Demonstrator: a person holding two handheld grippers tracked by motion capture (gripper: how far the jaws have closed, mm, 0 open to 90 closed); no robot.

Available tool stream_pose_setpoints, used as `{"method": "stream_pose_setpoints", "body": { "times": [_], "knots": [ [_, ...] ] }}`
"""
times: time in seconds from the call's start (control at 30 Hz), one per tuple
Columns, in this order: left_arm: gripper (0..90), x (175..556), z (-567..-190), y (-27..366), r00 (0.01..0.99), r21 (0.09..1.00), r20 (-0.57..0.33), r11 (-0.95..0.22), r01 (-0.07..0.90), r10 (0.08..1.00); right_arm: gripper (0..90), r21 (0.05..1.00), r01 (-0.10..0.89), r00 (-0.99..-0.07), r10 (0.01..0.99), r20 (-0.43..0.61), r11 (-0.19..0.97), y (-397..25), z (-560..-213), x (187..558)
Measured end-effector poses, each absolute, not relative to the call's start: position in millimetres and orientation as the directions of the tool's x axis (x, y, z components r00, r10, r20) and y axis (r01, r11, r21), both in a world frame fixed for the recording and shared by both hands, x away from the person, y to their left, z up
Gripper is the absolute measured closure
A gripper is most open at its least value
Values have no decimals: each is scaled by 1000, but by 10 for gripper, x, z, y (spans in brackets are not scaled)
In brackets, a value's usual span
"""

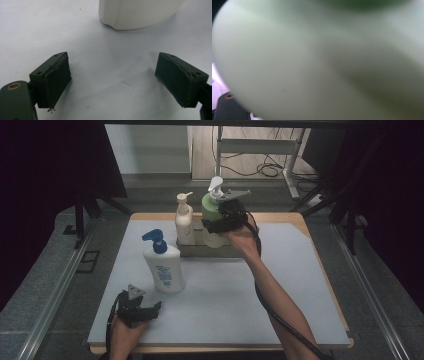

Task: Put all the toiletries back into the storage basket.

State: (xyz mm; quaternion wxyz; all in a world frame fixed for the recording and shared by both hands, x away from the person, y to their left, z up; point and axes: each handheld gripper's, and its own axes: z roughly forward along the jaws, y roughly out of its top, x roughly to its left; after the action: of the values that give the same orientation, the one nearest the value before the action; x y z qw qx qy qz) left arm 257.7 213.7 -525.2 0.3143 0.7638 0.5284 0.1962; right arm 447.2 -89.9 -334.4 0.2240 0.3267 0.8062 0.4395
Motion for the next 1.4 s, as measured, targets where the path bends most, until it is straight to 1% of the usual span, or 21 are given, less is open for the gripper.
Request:
{"method": "stream_pose_setpoints", "body": {
  "times": [0.47,0.7,1.1,1.4],
  "knots": [
    [122,2578,-5251,2137,364,686,-34,-243,685,931,119,849,348,-653,752,-86,399,-860,-3403,4683],
    [122,2578,-5250,2137,364,686,-33,-244,685,931,119,843,350,-650,754,-96,409,-798,-3469,4772],
    [123,2576,-5250,2137,363,685,-34,-243,687,931,119,831,378,-646,759,-81,409,-736,-3643,4898],
    [122,2576,-5251,2137,364,686,-34,-243,686,931,119,808,402,-657,750,-73,431,-722,-3760,4922]
  ]
}}
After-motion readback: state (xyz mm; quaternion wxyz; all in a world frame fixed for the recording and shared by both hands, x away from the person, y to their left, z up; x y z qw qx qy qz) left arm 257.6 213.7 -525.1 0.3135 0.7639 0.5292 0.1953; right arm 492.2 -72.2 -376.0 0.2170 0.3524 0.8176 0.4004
